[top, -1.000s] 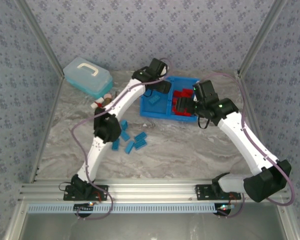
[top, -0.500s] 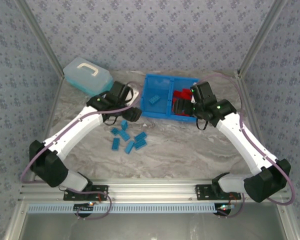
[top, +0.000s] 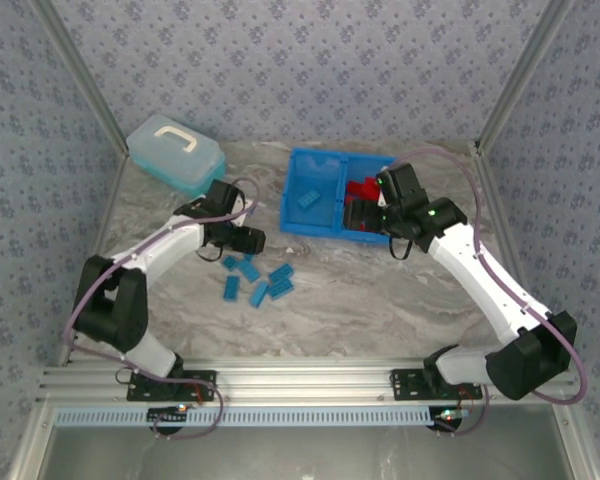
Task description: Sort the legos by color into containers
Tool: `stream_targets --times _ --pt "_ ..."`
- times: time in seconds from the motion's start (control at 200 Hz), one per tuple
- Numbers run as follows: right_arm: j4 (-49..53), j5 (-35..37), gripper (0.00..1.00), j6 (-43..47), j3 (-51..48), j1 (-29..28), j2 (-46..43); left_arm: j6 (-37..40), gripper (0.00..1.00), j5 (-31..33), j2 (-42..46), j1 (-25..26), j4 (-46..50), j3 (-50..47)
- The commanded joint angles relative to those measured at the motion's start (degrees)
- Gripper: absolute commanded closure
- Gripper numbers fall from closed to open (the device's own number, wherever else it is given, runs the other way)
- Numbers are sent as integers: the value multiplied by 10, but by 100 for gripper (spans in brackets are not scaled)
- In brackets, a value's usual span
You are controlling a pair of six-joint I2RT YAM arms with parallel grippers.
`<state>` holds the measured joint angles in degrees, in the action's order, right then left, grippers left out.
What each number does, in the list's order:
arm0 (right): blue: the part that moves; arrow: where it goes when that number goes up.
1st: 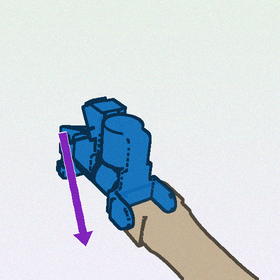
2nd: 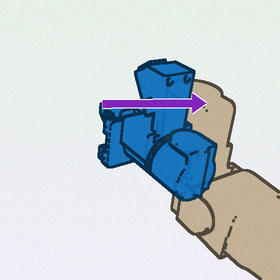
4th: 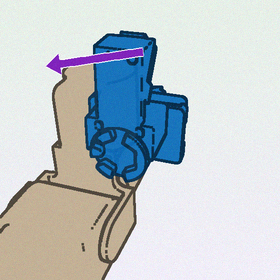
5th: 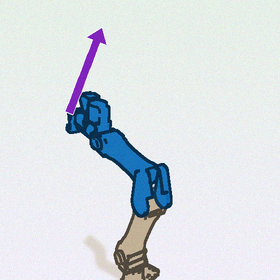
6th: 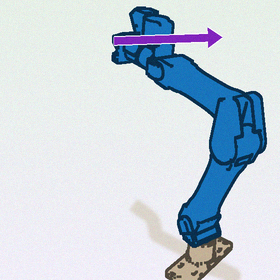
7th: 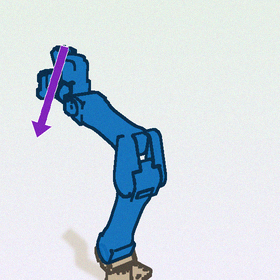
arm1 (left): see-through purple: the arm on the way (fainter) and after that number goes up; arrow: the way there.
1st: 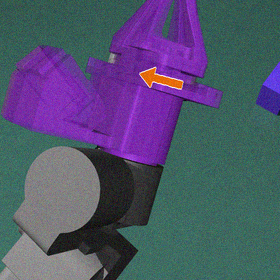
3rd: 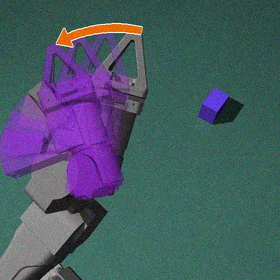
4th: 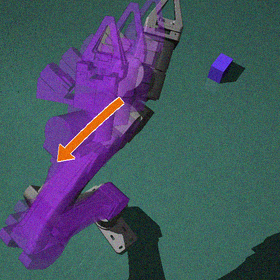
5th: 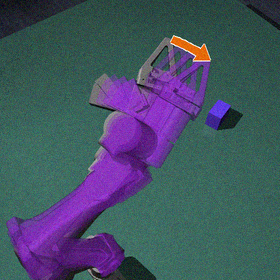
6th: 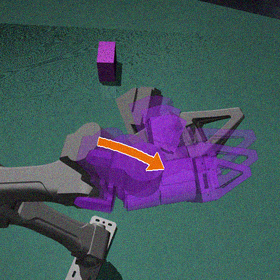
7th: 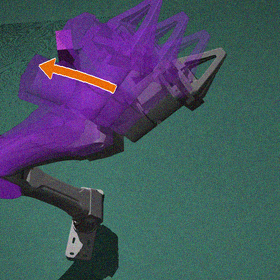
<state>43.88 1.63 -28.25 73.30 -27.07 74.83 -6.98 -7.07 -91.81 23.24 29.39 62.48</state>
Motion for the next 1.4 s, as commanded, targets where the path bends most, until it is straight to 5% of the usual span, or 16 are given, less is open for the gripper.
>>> stream_targets --times 0.0,0.43,0.749,1.029,1.394 --pt "2 0 7 4 4 -4 2 10 33 3 -35 -1 -24 22" --pt "7 8 7 6 13 -4 8 4 79 6 -40 0 -32 18" --pt "0 13 7 -5 12 -9 8 -5 81 52 67 89 -44 150" --pt "4 17 6 -9 9 -15 9 99 81 206 -126 166 -93 331" --pt "15 28 6 -5 12 -16 3 96 75 207 -398 174 -31 592"
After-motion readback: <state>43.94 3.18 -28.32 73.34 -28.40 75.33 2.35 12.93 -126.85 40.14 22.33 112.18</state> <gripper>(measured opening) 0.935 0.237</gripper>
